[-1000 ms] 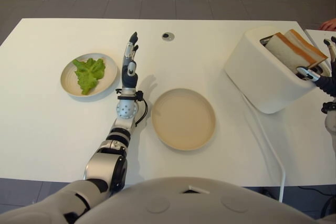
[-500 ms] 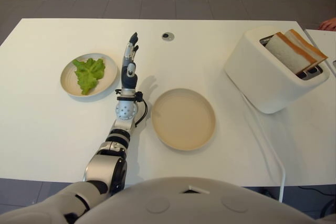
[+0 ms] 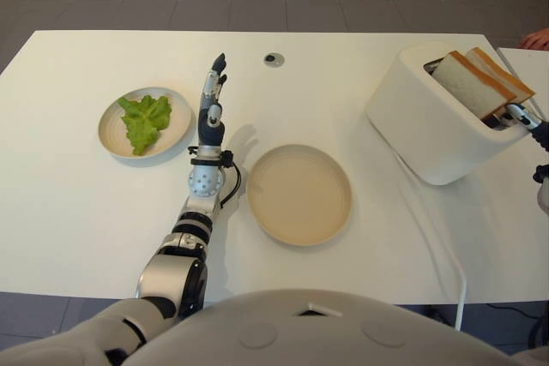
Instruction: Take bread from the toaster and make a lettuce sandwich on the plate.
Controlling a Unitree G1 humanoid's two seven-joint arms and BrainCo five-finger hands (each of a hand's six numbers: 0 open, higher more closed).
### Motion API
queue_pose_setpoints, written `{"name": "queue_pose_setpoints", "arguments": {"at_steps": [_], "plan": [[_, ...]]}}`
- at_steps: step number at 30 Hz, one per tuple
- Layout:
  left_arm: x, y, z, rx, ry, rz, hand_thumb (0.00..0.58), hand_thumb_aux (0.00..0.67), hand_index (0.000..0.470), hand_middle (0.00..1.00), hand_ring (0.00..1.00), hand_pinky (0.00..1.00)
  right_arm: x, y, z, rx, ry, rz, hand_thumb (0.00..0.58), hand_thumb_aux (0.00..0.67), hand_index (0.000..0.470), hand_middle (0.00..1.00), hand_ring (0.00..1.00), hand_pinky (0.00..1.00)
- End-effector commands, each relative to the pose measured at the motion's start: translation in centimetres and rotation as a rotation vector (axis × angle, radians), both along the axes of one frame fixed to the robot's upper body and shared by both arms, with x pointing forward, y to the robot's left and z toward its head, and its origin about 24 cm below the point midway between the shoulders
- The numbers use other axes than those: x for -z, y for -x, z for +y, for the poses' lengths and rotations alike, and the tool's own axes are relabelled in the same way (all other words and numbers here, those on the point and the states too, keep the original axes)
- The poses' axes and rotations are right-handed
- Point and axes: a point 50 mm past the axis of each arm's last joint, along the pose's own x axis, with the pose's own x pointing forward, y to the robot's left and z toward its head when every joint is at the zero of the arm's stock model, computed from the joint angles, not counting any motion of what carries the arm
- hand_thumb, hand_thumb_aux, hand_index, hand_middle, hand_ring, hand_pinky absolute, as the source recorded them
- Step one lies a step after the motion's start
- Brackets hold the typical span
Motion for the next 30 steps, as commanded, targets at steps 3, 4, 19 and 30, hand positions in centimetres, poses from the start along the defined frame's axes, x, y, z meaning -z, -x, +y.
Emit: {"name": "queue_pose_setpoints", "arguments": {"at_steps": [3,4,19,30], "plan": [[1.8,1.0,0.3,-0.006,-0.008,0.084,0.0,0.0,0.0,0.0,0.0,0.0,-0.7,-1.1,2.7,-0.132,0.037,0.022,0.579,0.638,0.448,0.19,0.19,0.19],[1.8,1.0,0.2,-0.003,-0.008,0.083,0.0,0.0,0.0,0.0,0.0,0.0,-0.8,-1.1,2.9,-0.138,0.039,0.024,0.58,0.67,0.47,0.34,0.34,0.34],[1.8,1.0,0.2,0.001,-0.011,0.086,0.0,0.0,0.0,0.0,0.0,0.0,-6.3,-0.7,5.6,-0.221,0.096,-0.431,0.58,0.67,0.47,1.0,1.0,1.0],[1.7,0.7,0.2,-0.006,-0.005,0.085,0.0,0.0,0.0,0.0,0.0,0.0,-8.6,0.1,14.6,-0.842,-0.414,-0.536,0.58,0.67,0.47,0.96,0.96,0.96]]}}
